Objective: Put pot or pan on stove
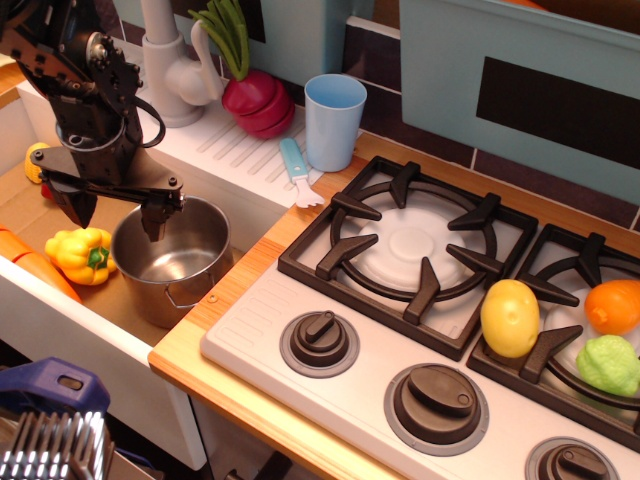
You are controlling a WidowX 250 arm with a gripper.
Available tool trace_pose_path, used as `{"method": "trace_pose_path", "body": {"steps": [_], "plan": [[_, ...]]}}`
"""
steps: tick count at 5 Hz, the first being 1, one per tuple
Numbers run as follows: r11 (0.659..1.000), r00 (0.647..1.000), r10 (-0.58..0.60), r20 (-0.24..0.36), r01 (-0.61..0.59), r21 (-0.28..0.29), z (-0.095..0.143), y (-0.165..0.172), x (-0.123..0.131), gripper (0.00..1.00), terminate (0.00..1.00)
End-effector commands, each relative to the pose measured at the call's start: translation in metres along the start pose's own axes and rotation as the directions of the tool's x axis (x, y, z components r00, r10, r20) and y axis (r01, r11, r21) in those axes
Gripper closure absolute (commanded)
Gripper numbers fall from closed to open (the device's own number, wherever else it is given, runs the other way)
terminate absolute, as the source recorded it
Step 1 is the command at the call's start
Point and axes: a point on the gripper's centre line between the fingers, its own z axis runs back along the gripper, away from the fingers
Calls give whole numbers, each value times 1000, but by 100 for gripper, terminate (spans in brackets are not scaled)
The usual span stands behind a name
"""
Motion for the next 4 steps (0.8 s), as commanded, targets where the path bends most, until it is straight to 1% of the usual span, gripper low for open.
{"method": "trace_pose_path", "body": {"steps": [1,2,3,4], "plan": [[1000,1000,0,0,0,0,0,0,0,0,0],[999,998,36,-56,-36,7,-9,-2,3,0,0],[998,997,56,-58,-58,-22,-24,-4,6,0,0],[996,994,67,-89,-72,-50,-32,-4,3,0,0]]}}
